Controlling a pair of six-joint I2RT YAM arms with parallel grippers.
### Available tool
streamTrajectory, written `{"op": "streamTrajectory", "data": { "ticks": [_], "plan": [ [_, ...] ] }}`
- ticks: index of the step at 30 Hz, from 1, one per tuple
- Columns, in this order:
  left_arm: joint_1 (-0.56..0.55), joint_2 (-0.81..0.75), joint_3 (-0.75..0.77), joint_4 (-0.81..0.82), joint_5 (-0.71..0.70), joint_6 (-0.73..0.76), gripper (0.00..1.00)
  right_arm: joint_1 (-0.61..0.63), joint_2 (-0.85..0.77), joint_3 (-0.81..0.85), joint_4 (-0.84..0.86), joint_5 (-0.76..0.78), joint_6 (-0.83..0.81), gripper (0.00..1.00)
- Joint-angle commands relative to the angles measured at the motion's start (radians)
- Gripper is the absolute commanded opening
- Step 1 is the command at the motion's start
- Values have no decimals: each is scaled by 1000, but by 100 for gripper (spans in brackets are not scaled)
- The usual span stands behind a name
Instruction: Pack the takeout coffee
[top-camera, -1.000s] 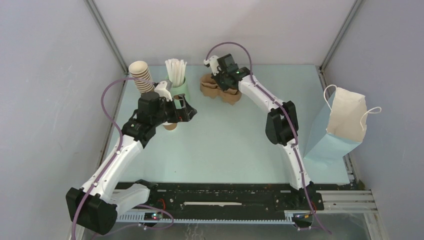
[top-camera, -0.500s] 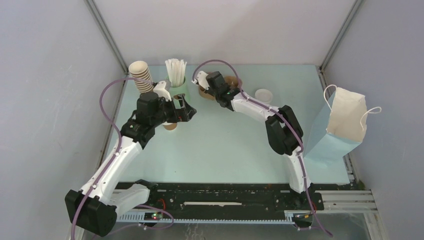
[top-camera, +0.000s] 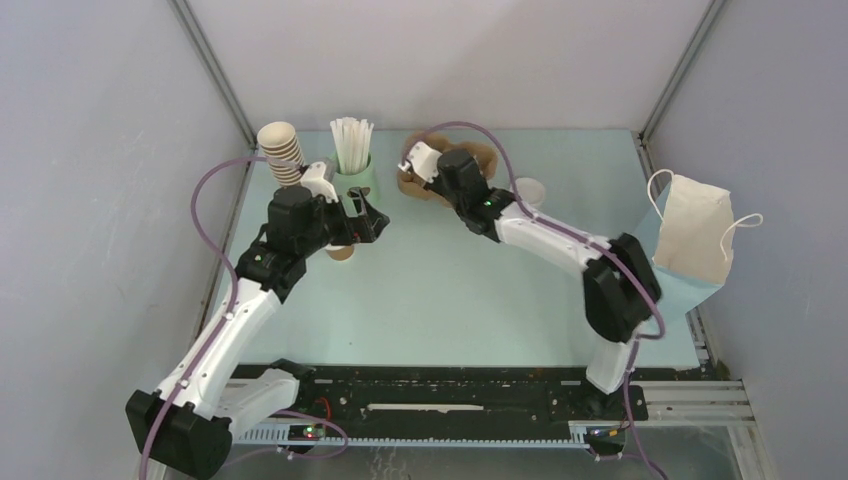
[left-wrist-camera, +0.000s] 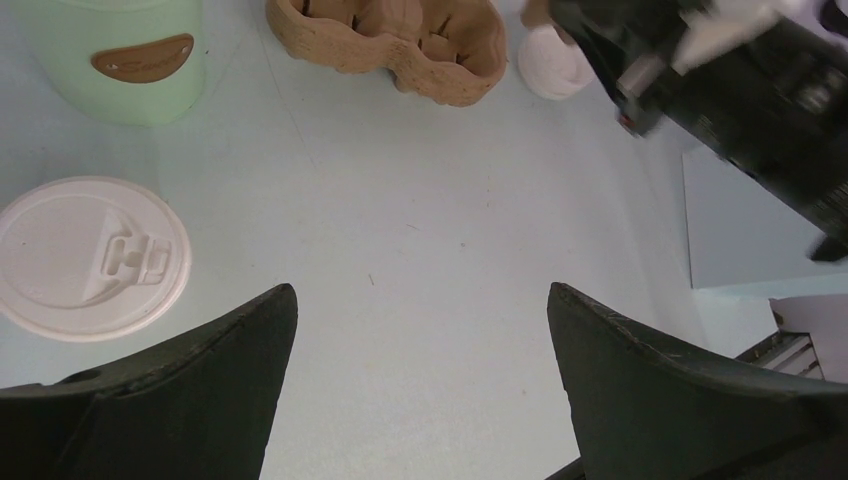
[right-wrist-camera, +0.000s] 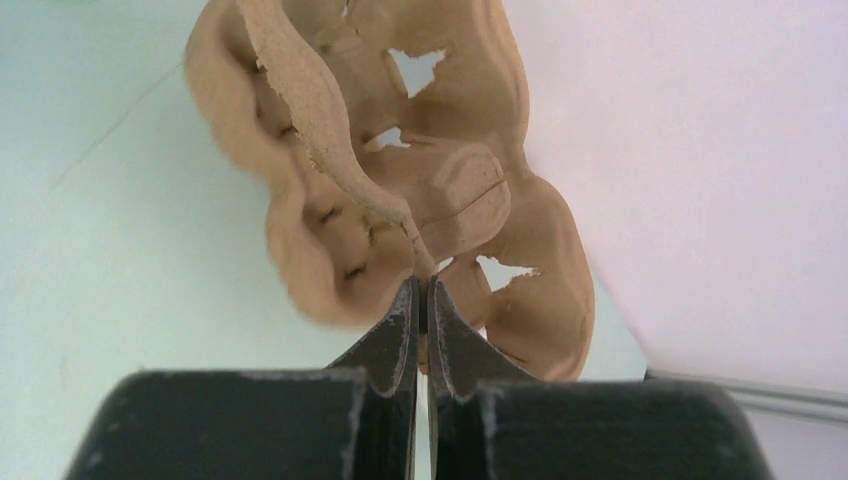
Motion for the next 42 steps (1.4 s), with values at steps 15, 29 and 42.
{"op": "streamTrajectory", "data": {
  "ticks": [15, 29, 42],
  "plan": [
    [4, -78, 165, -237, 103, -97, 96, 327, -672, -437, -501, -326, 52, 0],
    [-89, -341, -52, 49, 694, 182, 98, 372, -926, -440, -750, -700, 5, 0],
    [-379, -157, -145, 315, 992, 386, 94, 445, -961, -377, -853, -841, -81, 0]
  ]
}}
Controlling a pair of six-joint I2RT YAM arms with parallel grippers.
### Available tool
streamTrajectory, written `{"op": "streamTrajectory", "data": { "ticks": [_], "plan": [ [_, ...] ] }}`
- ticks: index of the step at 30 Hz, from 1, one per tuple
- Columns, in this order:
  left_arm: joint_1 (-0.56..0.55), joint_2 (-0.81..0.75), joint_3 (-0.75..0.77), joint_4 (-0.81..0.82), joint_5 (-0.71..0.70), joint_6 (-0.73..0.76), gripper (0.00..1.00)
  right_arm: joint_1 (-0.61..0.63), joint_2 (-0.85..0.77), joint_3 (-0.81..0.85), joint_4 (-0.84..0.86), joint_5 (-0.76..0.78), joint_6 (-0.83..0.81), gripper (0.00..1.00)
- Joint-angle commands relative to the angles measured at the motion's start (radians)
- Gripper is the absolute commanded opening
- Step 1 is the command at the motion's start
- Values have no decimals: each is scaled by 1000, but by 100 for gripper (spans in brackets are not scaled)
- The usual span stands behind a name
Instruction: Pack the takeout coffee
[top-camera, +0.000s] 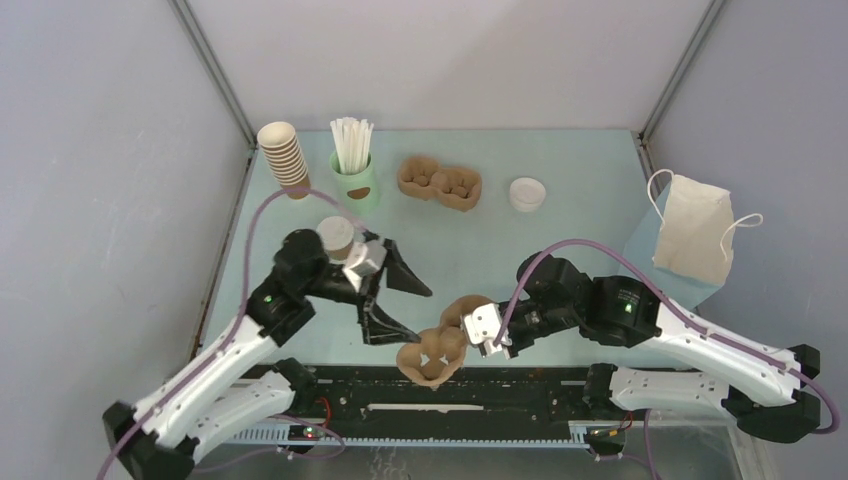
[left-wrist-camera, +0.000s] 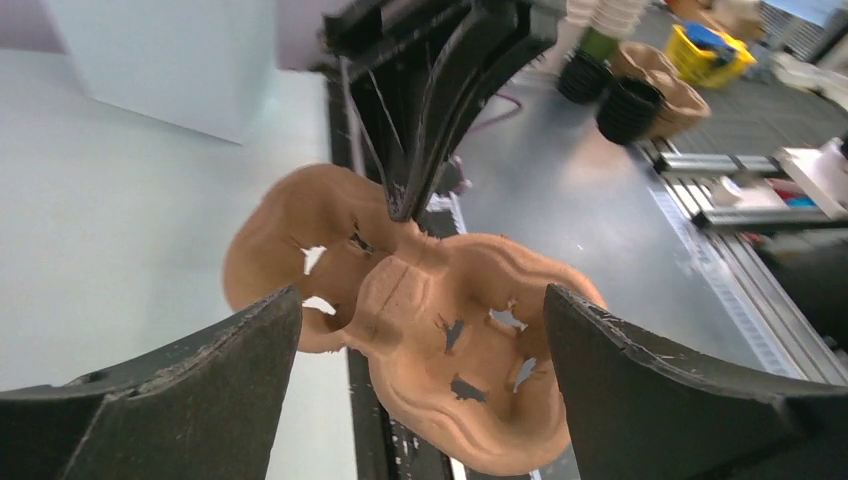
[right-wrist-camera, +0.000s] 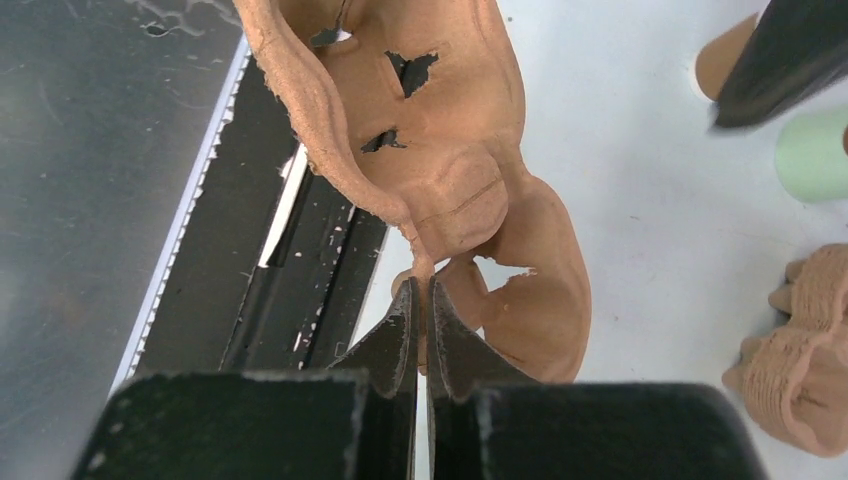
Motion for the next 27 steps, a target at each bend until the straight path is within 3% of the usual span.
{"op": "streamTrajectory", "data": {
  "ticks": [1, 13, 27],
  "plan": [
    [-85, 109, 57, -19, 91, 134, 93, 25, 4, 67, -43, -49, -47, 0],
    [-189, 379, 170, -176, 191, 203, 86, 61, 31, 72, -17, -16, -65, 0],
    [-256, 414, 172, -309, 54, 352, 81, 62, 38, 74, -12, -20, -57, 0]
  ]
}}
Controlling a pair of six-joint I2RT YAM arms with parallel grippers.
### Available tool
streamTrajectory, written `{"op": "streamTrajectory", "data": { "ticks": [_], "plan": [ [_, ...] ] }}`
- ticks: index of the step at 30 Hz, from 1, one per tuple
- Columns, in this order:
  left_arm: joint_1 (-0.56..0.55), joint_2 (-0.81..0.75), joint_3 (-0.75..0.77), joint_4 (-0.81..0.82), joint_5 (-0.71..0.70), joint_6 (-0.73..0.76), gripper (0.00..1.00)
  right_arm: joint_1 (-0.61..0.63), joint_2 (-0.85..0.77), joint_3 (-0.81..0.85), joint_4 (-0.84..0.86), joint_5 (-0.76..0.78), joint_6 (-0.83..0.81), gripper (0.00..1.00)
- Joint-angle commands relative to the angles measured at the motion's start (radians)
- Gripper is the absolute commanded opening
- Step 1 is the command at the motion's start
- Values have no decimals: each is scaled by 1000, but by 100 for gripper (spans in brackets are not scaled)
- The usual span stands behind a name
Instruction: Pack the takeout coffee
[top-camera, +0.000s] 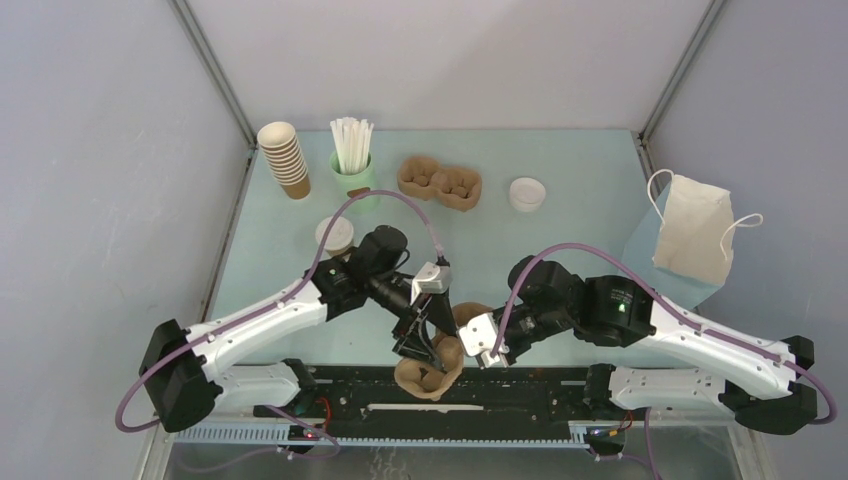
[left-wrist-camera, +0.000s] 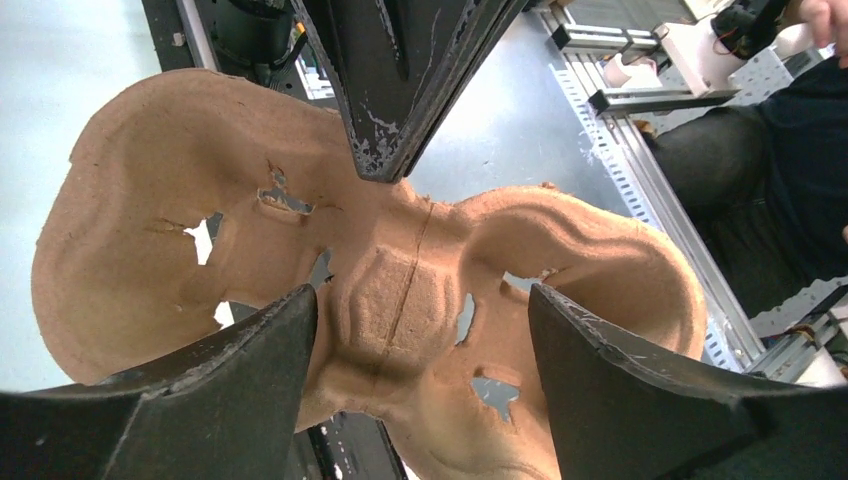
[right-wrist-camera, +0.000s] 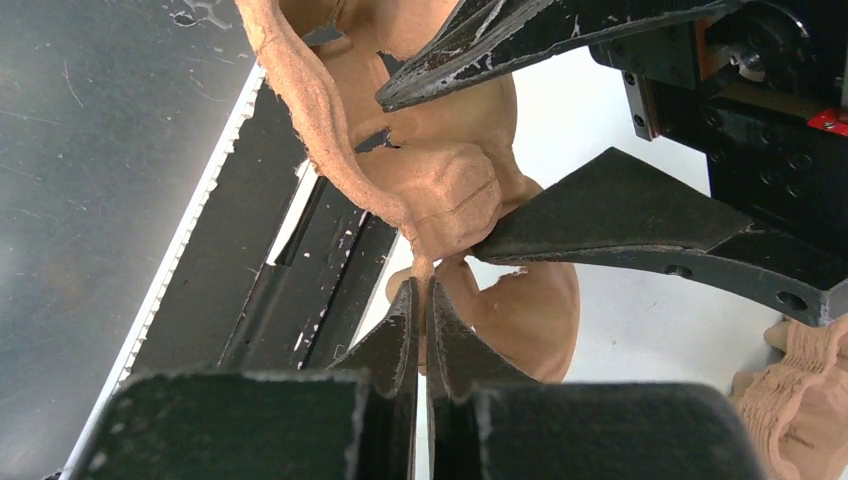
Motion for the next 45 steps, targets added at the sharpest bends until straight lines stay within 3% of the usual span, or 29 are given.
{"op": "streamTrajectory", "data": {
  "ticks": [1, 14, 17, 20, 25, 45],
  "plan": [
    [-19, -1, 49, -31, -46, 70, 80, 11, 1, 40, 23, -1, -4, 0],
    [-34, 28, 67, -28, -61, 66, 73, 12, 11, 40, 32, -1, -6, 0],
    [-41, 31, 66, -27, -74, 67, 75, 12, 12, 40, 35, 0, -7, 0],
    [-46, 30, 64, -17, -81, 66, 83, 13, 12, 40, 35, 0, -9, 0],
    [-49, 11, 38, 54, -79, 32, 85, 14, 20, 44, 27, -3, -9, 0],
    [-63, 4, 30, 56, -131, 39, 53, 17, 14, 46, 35, 9, -6, 0]
  ]
}}
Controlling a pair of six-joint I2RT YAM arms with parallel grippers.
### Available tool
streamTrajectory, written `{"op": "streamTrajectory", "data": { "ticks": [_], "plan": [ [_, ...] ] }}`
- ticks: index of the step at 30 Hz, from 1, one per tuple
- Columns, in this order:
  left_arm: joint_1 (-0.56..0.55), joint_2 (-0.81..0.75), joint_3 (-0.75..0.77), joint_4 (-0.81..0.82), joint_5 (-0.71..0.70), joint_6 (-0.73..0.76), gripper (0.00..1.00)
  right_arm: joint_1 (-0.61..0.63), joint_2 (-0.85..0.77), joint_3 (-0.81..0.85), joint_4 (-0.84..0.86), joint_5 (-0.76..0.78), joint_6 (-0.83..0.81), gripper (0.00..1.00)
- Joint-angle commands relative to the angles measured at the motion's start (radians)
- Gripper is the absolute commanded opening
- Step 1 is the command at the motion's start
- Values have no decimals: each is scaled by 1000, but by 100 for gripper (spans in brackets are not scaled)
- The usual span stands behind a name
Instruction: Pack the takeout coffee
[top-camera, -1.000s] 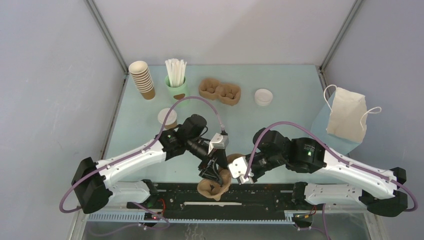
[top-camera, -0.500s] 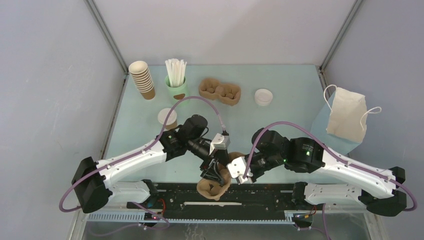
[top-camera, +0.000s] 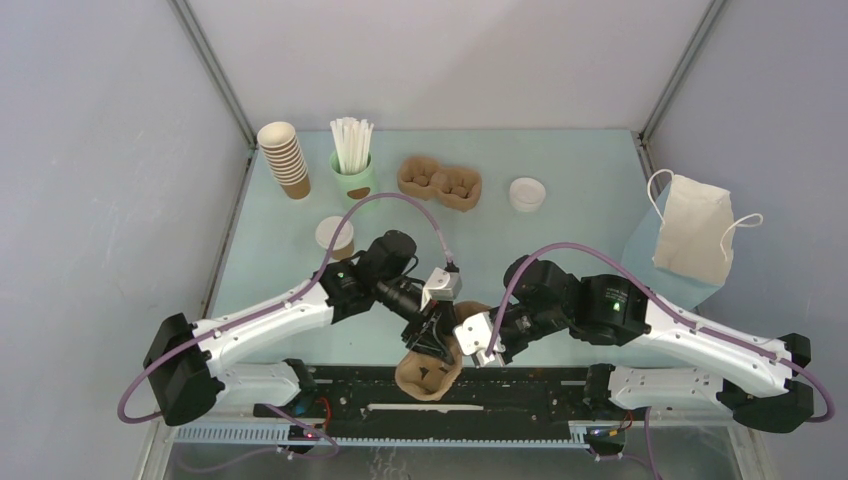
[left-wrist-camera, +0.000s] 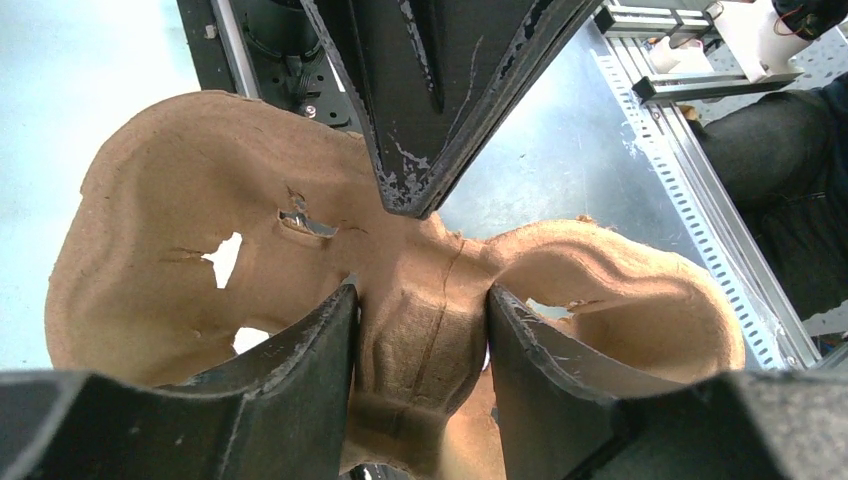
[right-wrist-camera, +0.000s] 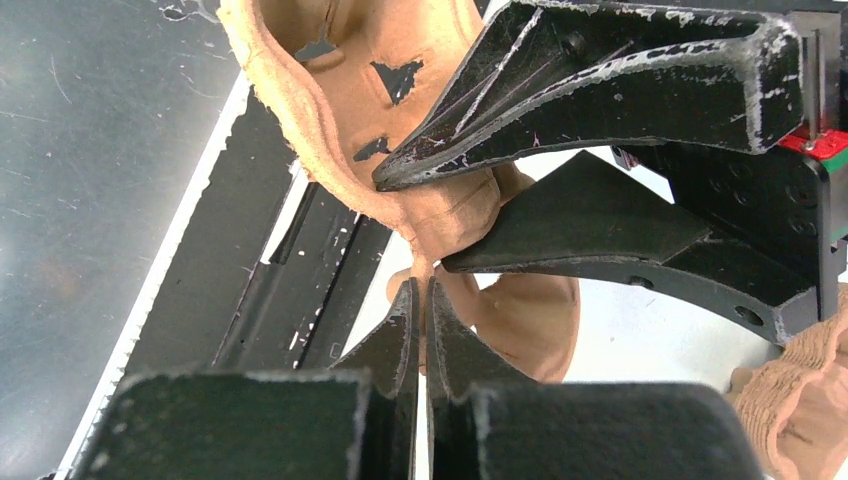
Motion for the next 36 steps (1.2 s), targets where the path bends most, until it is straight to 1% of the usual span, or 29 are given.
{"op": "streamTrajectory", "data": {
  "ticks": [1, 7, 8, 9, 11, 13, 15, 16, 17, 18, 19, 20, 22, 24, 25, 26, 27, 28, 31, 34, 36],
  "plan": [
    [-7, -26, 28, 18, -26, 15, 52, 14, -5, 42, 31, 0, -4, 0],
    [-6, -49, 28, 5, -63, 29, 48, 16, -2, 41, 36, 24, 5, 0],
    [-5, -56, 28, -1, -74, 35, 48, 16, -3, 41, 37, 31, 9, 7],
    [-6, -61, 28, -8, -84, 44, 48, 16, -3, 41, 39, 41, 14, 18],
    [-6, -78, 27, -21, -117, 56, 49, 16, -7, 41, 45, 64, 30, 31],
    [-3, -96, 21, -33, -154, 64, 49, 16, -25, 41, 61, 98, 59, 46],
    [1, -124, 15, -46, -212, 70, 48, 17, -56, 41, 82, 152, 116, 58],
    [5, -141, 11, -48, -238, 70, 48, 17, -78, 41, 101, 195, 155, 72],
    [7, -162, 7, -50, -268, 67, 48, 17, -101, 37, 121, 242, 195, 94],
    [9, -189, -1, -49, -310, 66, 48, 17, -131, 30, 144, 298, 235, 99],
    [9, -218, -8, -49, -354, 68, 48, 16, -162, 16, 174, 374, 275, 99],
    [10, -251, -17, -50, -399, 71, 49, 16, -195, -5, 221, 485, 326, 100],
    [11, -325, -37, -38, -524, 74, 51, 6, -244, -45, 343, 844, 467, 100],
    [12, -388, -60, -20, -661, 73, 52, -49, -257, -31, 400, 1206, 591, 100],
    [13, -413, -69, -14, -714, 79, 52, -103, -257, -6, 378, 1311, 650, 100],
    [13, -437, -81, 0, -766, 80, 52, -168, -258, 32, 326, 1352, 708, 100],
    [13, -457, -98, 25, -805, 80, 52, -257, -255, 94, 241, 1330, 775, 100],
    [13, -476, -111, 42, -834, 84, 52, -357, -251, 133, 186, 1272, 819, 100],
    [16, -525, -128, 79, -902, 82, 52, -667, -190, 263, 57, 1124, 922, 100],
    [18, -570, -145, 120, -951, 73, 52, -988, -107, 366, -5, 996, 982, 100],
    [18, -593, -154, 139, -978, 61, 51, -1163, -30, 452, -62, 944, 1009, 100]
  ]
}}
